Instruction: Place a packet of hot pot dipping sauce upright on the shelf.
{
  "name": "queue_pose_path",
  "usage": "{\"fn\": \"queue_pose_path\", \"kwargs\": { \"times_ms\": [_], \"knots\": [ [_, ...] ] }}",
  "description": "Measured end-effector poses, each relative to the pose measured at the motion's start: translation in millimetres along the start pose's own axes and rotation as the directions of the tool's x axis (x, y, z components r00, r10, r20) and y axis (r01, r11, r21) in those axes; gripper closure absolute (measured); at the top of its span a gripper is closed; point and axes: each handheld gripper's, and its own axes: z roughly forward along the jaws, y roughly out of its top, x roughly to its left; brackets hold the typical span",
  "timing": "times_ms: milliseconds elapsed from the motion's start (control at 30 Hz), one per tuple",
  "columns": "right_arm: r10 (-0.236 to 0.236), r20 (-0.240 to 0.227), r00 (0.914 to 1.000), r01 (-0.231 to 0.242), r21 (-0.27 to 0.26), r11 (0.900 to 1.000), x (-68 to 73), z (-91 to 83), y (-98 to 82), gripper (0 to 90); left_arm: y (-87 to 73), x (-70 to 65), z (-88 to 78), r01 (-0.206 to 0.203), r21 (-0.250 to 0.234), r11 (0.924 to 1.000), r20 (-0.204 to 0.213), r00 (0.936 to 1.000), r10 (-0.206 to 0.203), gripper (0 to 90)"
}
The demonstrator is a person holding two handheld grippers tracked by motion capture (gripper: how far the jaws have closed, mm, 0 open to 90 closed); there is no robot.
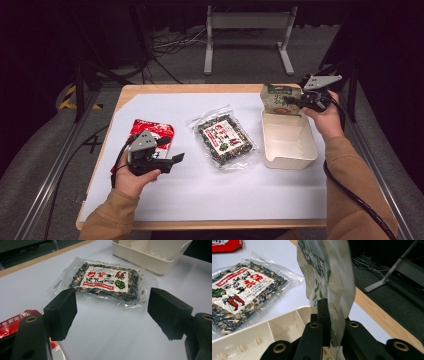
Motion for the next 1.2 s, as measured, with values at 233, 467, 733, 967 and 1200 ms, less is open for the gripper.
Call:
{"fn": "queue_pose_path", "kwargs": {
  "times_ms": [233, 467, 733, 967, 1200],
  "knots": [
    [0.050, 0.010, 0.9987, -0.050, -0.012, 0.999, -3.3, 3.7, -11.2, 84.7, -1.1, 0.2, 0.0, 0.007, 0.004, 1.0000, -0.001, 1.0000, -0.007, 24.0],
    [0.086, 0.067, 0.9940, -0.090, 0.052, 0.995, -4.6, -1.2, -15.3, 83.3, -1.3, 0.1, 1.2, 0.005, 0.006, 1.0000, -0.002, 1.0000, -0.005, 24.0],
    [0.121, 0.099, 0.9877, -0.131, 0.107, 0.986, -3.1, 2.1, -19.8, 86.2, -1.1, 0.0, 2.8, 0.000, 0.012, 0.9999, 0.001, 1.0000, 0.000, 23.9],
    [0.126, 0.117, 0.9852, -0.140, 0.119, 0.983, -1.6, 3.6, -18.1, 84.0, -2.6, 1.9, 2.1, 0.010, 0.012, 0.9999, -0.006, 0.9999, -0.010, 23.6],
    [0.157, 0.153, 0.9756, -0.173, 0.099, 0.980, -0.7, 0.3, -15.5, 68.9, -3.0, 2.5, 3.7, 0.010, 0.022, 0.9997, -0.004, 0.9999, -0.010, 23.3]
  ]
}}
